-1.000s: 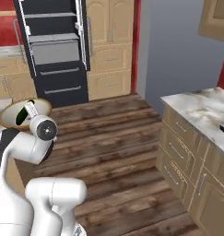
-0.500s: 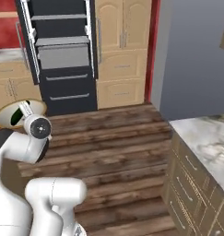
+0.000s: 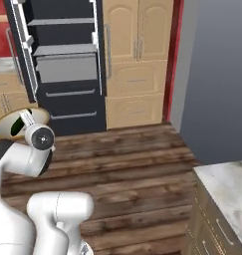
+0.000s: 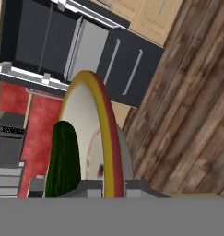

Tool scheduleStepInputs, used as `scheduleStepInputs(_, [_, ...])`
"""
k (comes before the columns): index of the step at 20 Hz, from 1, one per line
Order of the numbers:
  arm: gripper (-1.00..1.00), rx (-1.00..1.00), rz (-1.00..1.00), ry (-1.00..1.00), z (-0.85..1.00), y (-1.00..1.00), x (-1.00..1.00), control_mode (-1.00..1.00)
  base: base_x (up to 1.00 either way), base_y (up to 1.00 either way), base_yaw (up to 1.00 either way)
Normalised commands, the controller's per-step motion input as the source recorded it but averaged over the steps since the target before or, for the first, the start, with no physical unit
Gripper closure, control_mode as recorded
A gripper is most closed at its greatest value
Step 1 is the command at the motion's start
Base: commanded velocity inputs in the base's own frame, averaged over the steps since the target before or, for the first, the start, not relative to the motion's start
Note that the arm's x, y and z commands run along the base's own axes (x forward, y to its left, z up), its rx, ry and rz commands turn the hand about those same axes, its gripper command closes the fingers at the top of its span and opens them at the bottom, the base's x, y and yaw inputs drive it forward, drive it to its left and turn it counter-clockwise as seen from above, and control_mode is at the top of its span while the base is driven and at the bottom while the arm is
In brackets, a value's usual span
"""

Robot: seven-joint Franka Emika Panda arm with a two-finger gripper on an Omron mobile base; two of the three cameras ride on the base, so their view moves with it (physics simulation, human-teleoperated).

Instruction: Move the mug from next to the sink to the open cabinet. Then, move the bowl with the cucumber to the fridge to clear the area for faucet cleaning.

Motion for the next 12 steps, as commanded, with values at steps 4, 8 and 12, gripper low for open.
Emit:
scheduleStepInputs(4, [1.0, 0.0, 0.0, 0.0, 0.0, 0.0, 0.0, 1.0, 1.0, 0.07, 0.03])
scheduleStepInputs(8, [1.0, 0.0, 0.0, 0.0, 0.0, 0.0, 0.0, 1.0, 1.0, 0.23, 0.0])
scheduleStepInputs(12, [1.0, 0.0, 0.0, 0.0, 0.0, 0.0, 0.0, 1.0, 1.0, 0.42, 0.0])
